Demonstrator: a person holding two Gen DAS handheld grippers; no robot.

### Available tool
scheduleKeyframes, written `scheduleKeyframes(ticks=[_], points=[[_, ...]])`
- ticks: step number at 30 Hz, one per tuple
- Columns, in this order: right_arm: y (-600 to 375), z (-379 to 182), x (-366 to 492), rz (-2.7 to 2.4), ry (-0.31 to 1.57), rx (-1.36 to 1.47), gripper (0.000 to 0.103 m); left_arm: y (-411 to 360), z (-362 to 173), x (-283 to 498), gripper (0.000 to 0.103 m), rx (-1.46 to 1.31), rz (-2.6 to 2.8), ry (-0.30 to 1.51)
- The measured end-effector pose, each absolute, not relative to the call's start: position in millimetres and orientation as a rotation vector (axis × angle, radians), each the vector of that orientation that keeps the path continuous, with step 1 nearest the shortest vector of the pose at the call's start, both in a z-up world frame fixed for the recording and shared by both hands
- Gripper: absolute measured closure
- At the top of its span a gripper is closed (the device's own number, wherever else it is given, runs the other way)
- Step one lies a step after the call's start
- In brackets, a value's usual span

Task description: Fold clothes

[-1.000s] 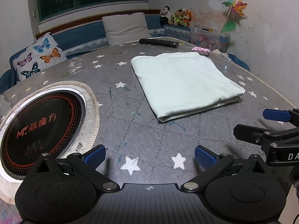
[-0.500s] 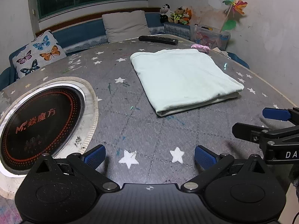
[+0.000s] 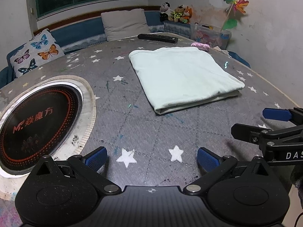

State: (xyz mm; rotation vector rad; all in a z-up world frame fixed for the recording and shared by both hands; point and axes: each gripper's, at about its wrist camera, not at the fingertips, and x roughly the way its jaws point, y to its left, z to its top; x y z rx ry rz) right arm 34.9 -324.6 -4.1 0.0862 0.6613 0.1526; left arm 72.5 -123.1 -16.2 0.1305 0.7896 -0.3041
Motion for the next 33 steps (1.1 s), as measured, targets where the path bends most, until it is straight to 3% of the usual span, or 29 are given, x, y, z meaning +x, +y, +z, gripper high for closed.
scheduleKeyframes(ticks=[33], points=[[-322.5, -5.0, 41.0, 0.165, 0.67, 0.092, 0.0, -124.2, -20.2, 79.9, 0.0, 0.133, -0.3, 0.812]])
